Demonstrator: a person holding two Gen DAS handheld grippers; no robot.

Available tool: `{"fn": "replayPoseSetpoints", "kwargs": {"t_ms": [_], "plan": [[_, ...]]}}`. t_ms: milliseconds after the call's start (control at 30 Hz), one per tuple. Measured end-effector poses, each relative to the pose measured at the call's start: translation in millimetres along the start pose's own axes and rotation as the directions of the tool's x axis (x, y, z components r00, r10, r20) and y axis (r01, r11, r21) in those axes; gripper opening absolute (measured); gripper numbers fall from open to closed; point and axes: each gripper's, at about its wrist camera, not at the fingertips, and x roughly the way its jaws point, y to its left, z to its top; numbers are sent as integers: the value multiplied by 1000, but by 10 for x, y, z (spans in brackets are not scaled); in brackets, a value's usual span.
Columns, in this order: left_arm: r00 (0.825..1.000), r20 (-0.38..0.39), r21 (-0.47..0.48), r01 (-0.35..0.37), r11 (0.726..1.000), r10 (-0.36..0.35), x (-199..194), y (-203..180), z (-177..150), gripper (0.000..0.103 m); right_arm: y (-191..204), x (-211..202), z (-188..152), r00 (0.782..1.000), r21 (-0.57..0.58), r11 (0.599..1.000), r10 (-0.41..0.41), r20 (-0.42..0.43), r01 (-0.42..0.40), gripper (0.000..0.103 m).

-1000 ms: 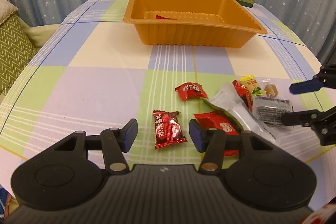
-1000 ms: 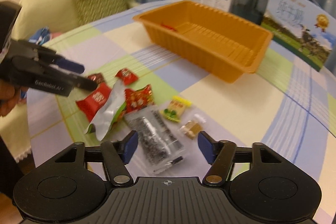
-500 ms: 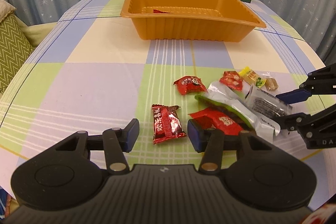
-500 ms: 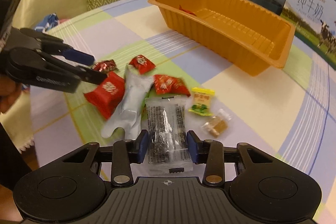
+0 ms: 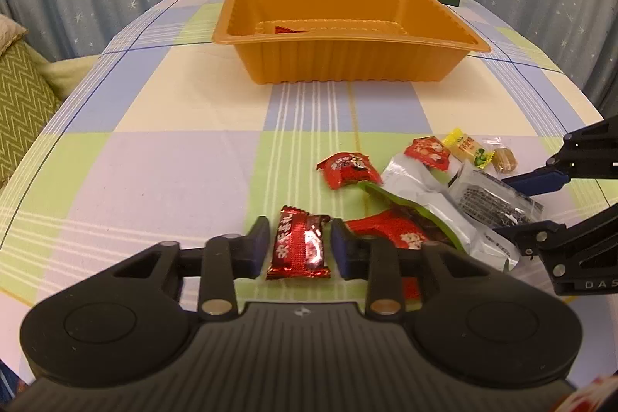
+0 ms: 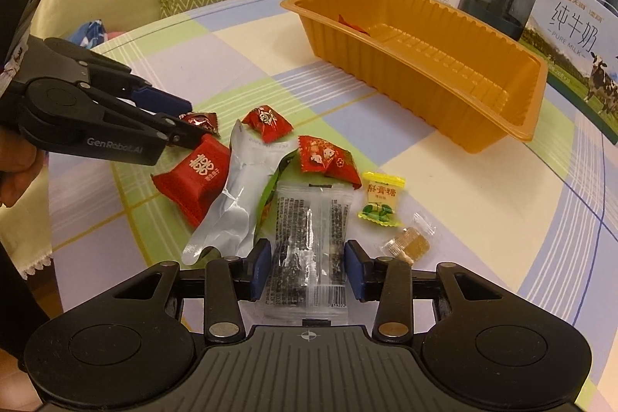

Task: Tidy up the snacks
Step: 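Grasp a dark red candy with the left tool while the right tool grasps the clear dark-snack packet, then carry both snacks over the orange tray and release them inside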

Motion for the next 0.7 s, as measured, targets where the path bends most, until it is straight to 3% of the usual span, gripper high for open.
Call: {"fn": "replayPoseSetpoints", "kwargs": {"t_ms": [300, 700], "plan": [[1000, -14, -10, -2, 1000, 2, -6, -22, 14, 22, 13, -16, 34, 1000, 42, 999, -11, -13, 11, 39], [1000, 11, -44, 3, 999, -3, -112, 28, 41, 21, 35, -321, 42, 993, 107, 992, -80, 89, 71, 39]]}}
